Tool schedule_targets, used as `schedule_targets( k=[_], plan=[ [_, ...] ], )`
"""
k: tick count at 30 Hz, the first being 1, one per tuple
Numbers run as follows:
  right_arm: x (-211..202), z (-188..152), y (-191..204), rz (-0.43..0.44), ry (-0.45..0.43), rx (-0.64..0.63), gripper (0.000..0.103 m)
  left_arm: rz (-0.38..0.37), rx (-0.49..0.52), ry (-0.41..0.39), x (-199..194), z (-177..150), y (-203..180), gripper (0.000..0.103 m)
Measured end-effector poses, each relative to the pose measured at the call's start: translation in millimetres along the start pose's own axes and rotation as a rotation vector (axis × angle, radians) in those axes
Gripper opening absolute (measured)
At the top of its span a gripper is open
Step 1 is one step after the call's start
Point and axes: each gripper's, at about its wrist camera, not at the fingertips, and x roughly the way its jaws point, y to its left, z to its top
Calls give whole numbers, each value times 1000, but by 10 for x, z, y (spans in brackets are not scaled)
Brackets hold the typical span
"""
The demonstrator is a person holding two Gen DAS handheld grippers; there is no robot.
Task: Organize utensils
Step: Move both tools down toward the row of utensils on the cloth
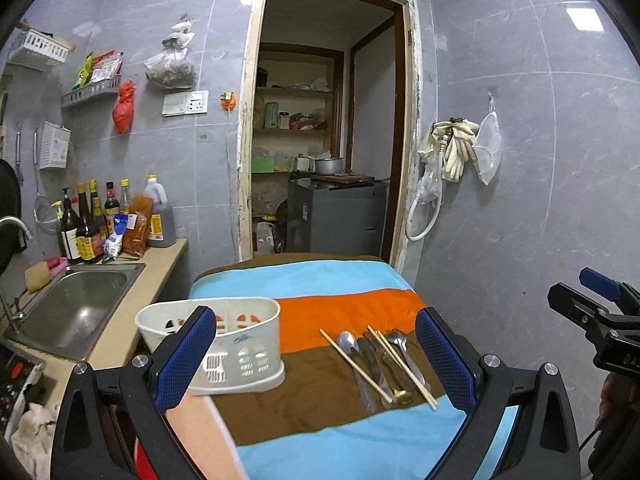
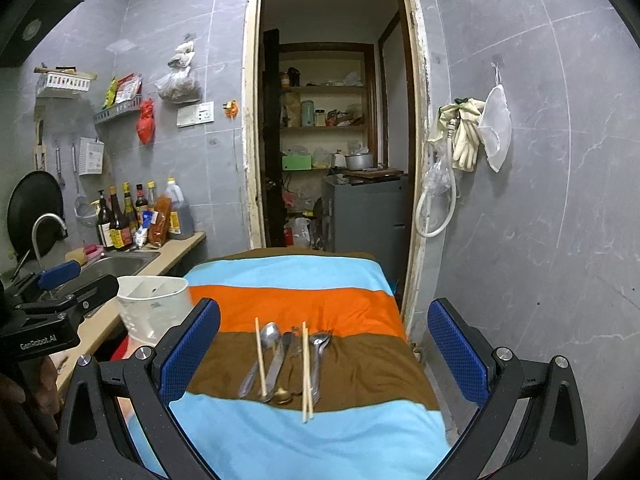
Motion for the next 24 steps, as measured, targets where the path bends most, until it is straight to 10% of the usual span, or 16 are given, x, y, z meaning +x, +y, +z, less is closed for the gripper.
schedule_targets(
  k=[24],
  plan=[
    [1996, -127, -703, 116, 181, 64, 101, 45, -109, 228, 1840, -224, -377, 100]
  ],
)
